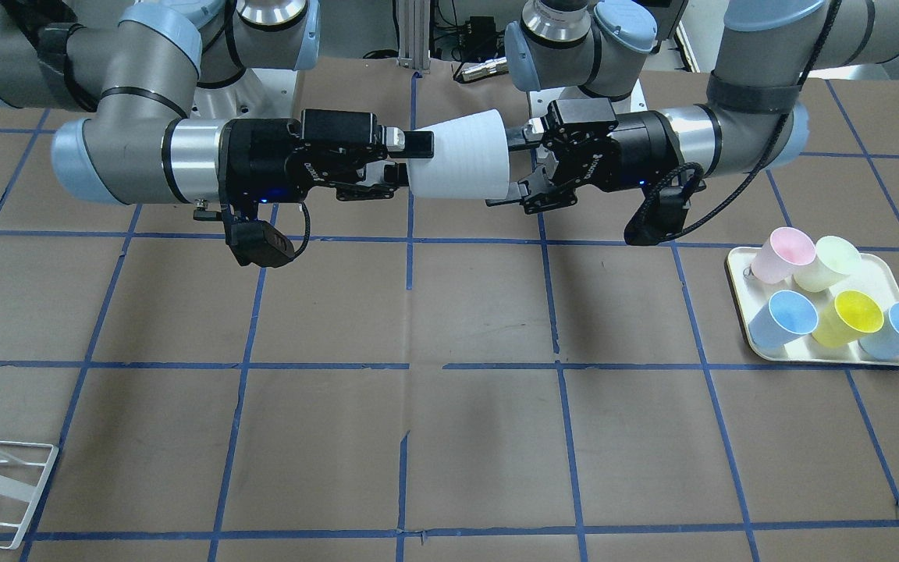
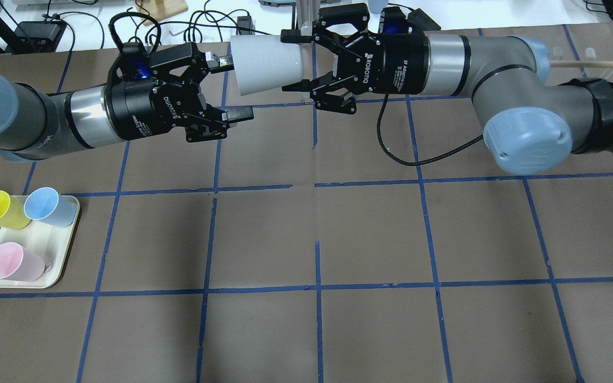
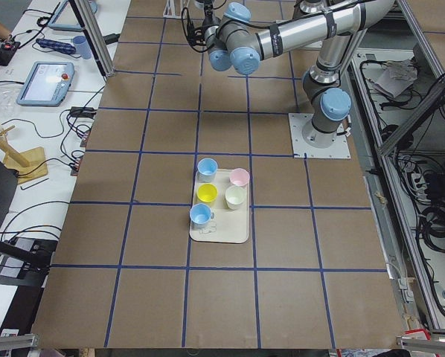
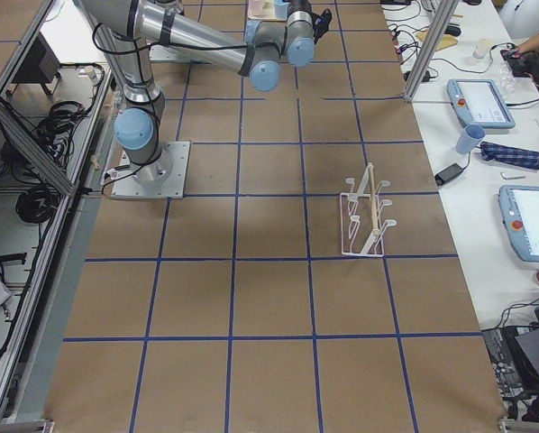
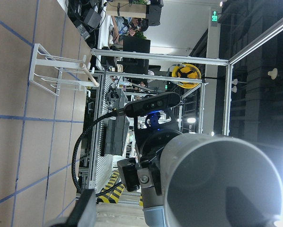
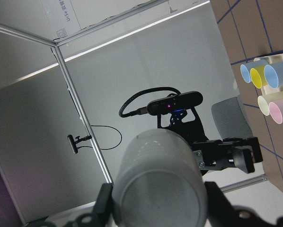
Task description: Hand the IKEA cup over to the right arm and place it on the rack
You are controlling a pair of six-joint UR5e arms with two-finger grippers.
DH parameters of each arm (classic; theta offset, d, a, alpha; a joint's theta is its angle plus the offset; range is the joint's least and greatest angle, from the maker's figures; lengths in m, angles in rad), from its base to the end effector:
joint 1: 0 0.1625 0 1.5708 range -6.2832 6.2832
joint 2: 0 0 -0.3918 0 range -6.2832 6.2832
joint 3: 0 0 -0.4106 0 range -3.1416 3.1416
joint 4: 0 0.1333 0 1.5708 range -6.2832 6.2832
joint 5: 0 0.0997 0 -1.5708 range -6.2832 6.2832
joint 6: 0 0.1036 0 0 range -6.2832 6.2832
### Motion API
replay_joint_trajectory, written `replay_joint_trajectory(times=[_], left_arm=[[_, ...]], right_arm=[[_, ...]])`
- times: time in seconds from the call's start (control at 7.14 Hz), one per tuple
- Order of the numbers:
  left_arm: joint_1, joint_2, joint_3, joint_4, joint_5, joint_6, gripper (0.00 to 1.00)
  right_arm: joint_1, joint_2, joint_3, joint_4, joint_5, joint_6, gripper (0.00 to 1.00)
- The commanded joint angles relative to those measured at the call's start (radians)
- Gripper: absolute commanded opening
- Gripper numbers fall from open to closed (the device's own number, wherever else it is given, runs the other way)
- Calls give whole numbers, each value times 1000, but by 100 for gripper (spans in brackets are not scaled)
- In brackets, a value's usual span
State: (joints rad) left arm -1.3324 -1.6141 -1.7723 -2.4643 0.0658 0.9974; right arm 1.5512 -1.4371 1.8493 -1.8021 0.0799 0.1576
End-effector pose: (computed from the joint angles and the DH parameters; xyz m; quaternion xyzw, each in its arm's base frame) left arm -0.1235 -0.4941 0.3610 0.1143 -0.7076 0.0129 0.6972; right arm 0.2262 -0.5325 0.3765 0.1259 0.6670 0.1116 0.7258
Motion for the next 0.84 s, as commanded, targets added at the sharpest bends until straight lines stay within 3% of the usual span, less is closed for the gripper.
replay_joint_trajectory(times=[0.0, 0.14, 0.42, 0.56, 0.7], left_arm=[[104, 3, 54, 7, 176, -97, 100], [154, 5, 82, 7, 306, -108, 100], [148, 4, 175, 103, 437, -332, 100], [103, 5, 221, 245, 563, -508, 100], [25, 11, 237, 416, 656, -727, 100]], right_arm=[[-42, -3, -18, 3, 0, 22, 44], [-60, -6, -19, 3, 0, 29, 44], [-124, -8, -19, -15, -21, 72, 43], [-158, -15, -33, -70, -126, 147, 41], [-161, -28, -54, -113, -302, 202, 41]])
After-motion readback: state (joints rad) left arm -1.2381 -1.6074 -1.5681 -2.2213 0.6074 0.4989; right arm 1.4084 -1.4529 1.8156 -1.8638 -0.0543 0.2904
